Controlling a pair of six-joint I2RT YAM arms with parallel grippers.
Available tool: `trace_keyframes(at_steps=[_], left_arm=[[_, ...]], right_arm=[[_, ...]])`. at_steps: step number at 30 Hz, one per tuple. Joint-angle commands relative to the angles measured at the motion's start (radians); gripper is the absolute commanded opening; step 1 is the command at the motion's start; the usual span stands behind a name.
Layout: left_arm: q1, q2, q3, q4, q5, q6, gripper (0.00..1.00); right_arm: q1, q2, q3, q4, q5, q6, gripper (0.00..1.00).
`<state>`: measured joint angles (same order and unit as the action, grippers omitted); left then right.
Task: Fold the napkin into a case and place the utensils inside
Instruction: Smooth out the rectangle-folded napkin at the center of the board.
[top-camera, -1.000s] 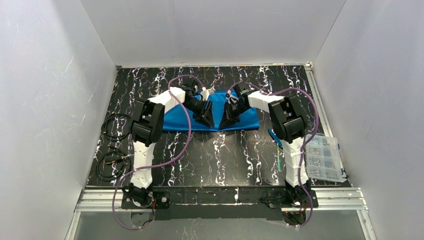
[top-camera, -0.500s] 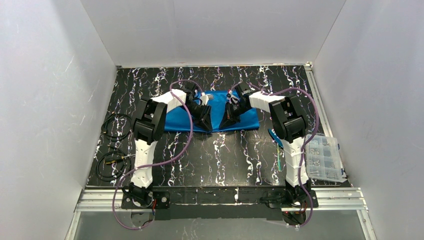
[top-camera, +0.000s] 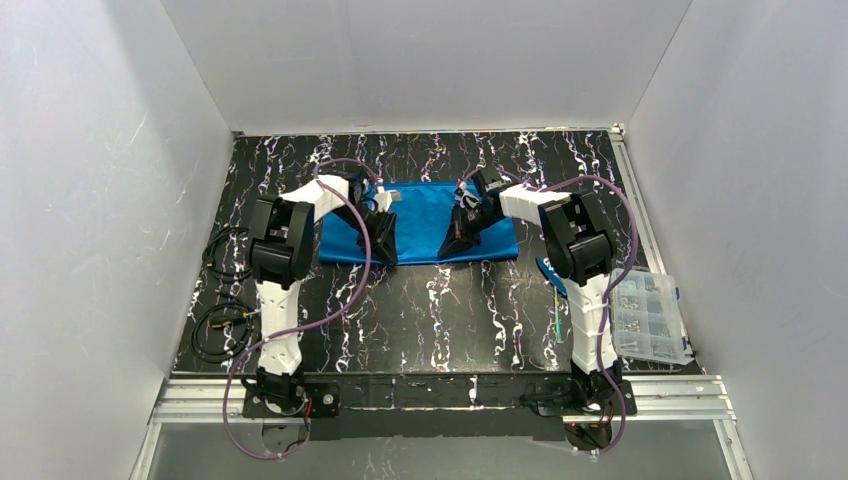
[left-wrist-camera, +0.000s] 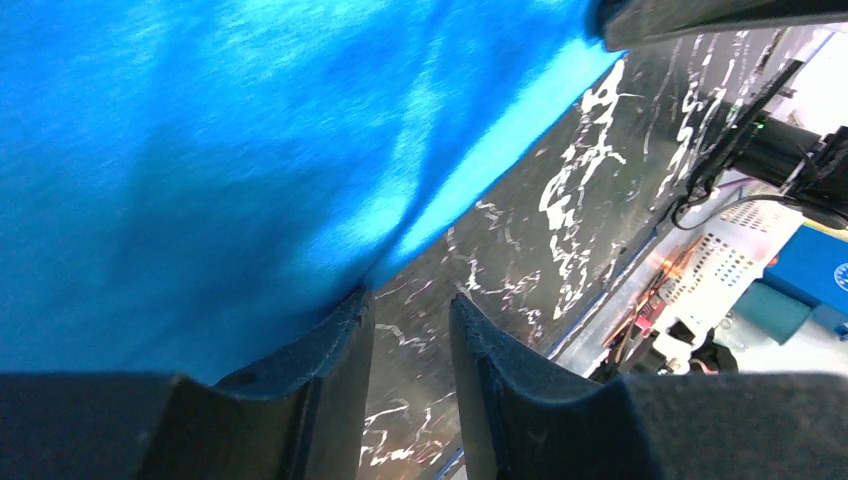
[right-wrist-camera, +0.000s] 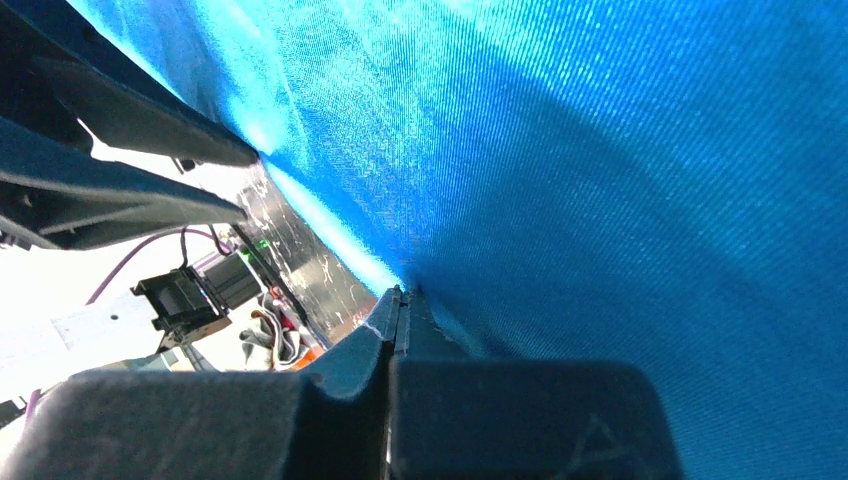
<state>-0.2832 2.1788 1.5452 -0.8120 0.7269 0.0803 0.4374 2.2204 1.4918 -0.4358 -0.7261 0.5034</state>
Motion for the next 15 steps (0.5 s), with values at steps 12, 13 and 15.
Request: trace_keyframes(at_steps=[12,13,15], left_arm=[[0.182,-0.091,-0.043,-0.131,-0.069,0.135,0.31],[0.189,-0.098,-0.051,-0.134,-0.075,0.142,0.31],[0.204,-0.108,-0.058,-0.148,-0.085,0.161,0.31]], right_arm=[[-0.005,-0.010,-0.036,-0.025,0.094,-0.022,0.01],[-0.005,-0.010,-0.035,-0.025,0.094,-0.022,0.01],[-0.006,-0.009,-0.033,-0.027,0.097,-0.020,0.01]])
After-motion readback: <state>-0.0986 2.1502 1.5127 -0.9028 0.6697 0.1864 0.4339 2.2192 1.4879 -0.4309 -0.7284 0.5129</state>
